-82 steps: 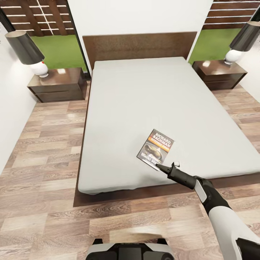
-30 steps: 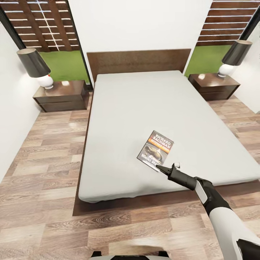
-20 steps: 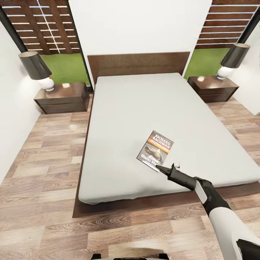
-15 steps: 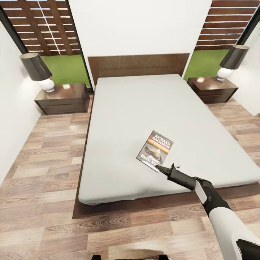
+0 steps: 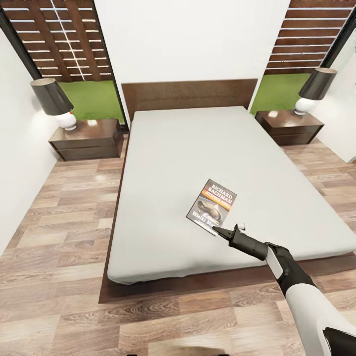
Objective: In the bedroom, move the book from the bed onto either nightstand, and place the two sandals side by side next to the bed.
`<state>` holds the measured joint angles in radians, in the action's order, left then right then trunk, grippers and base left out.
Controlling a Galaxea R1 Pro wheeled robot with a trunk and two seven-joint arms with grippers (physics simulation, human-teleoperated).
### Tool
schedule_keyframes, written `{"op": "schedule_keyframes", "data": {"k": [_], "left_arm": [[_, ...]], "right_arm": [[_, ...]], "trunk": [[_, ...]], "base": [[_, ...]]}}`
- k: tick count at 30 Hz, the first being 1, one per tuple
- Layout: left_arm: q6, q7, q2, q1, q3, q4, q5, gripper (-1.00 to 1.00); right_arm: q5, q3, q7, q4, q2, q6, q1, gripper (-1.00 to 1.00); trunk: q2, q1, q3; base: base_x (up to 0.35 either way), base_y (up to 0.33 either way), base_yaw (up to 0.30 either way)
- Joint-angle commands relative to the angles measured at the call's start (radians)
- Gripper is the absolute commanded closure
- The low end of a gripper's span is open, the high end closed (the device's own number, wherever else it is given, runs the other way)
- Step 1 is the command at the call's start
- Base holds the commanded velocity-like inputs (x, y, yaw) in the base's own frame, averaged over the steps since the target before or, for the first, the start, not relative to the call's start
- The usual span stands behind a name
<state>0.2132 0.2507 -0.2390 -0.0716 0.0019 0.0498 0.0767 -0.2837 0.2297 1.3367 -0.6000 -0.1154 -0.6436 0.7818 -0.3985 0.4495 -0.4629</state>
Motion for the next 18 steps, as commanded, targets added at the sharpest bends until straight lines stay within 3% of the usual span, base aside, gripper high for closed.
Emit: {"op": "schedule_keyframes", "data": {"k": [1,18], "left_arm": [[0.005,-0.001,0.000,0.000,0.000,-0.001,0.008,-1.00],[0.006,-0.006,0.040,0.000,0.001,-0.001,0.009,-1.00]], "right_arm": [[-0.002,0.001,0.001,0.000,0.000,-0.008,0.001,1.00],[-0.002,0.000,0.001,0.000,0.000,-0.008,0.001,1.00]], "trunk": [[-0.001,0.001,0.000],[-0.001,0.001,0.028]], "base": [[0.000,0.000,0.000],[0.000,0.000,0.000]]}}
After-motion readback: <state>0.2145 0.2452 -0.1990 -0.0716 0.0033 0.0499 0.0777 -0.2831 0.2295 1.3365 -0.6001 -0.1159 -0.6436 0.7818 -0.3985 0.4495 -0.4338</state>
